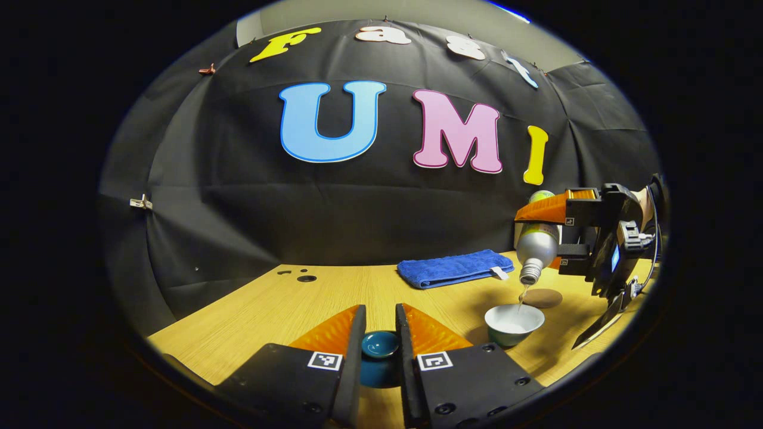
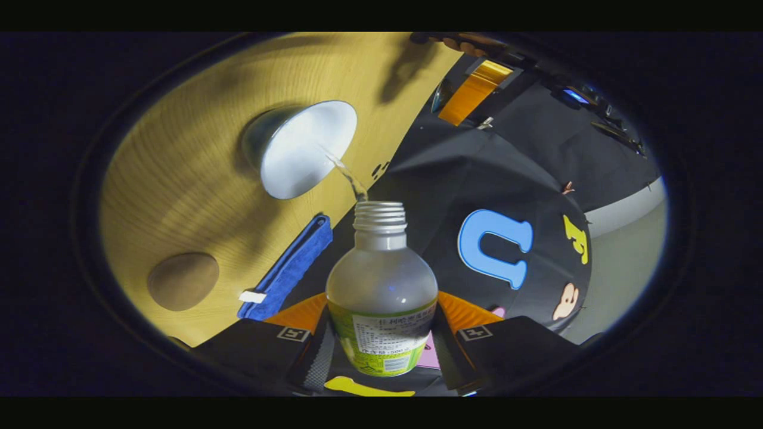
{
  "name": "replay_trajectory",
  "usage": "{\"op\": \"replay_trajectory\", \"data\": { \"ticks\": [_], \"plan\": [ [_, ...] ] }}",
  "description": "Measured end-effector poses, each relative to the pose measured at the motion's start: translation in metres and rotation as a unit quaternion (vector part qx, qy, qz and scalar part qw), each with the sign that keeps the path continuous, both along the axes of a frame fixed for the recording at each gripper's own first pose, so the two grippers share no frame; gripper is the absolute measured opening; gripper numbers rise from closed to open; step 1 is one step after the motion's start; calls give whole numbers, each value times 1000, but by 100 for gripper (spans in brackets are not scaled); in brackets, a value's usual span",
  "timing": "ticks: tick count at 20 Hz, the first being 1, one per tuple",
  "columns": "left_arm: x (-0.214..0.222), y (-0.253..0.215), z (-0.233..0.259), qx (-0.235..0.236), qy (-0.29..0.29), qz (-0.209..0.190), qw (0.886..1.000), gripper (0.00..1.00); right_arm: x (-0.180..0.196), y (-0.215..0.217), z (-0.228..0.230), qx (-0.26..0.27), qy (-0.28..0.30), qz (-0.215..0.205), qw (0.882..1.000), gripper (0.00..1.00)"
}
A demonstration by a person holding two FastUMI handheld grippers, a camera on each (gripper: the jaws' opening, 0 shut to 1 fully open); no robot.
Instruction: Open the teacup lid with one hand, grasp the water bottle and pour water into the teacup with the other hand; after pouring, place the water bottle on the coaster and then close the teacup lid.
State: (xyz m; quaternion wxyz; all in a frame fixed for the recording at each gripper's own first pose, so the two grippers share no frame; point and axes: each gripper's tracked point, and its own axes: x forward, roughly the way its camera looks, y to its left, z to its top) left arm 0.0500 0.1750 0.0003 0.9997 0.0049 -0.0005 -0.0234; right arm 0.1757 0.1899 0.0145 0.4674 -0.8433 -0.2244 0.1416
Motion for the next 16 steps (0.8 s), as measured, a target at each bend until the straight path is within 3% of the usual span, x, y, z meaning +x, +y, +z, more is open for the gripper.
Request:
{"op": "replay_trajectory", "data": {
  "ticks": [7, 8, 14, 15, 16],
  "plan": [
    [1, 0, -1, 0, 0, 1, 1000, 31, -4, 4, 10, -8, -11, 4, 1000, 75],
    [1, 0, 0, 0, 0, 1, 1000, 31, -3, 5, 9, -9, -11, 5, 1000, 71],
    [1, 0, -1, 0, 0, 1, 1000, 31, -5, 7, 13, -17, -12, 10, 1000, 71],
    [1, 0, 0, 0, 0, 1, 1000, 31, -5, 8, 13, -18, -13, 11, 1000, 75],
    [1, 0, 0, 0, 0, 1, 1000, 31, -4, 9, 15, -19, -14, 12, 1000, 71]
  ]
}}
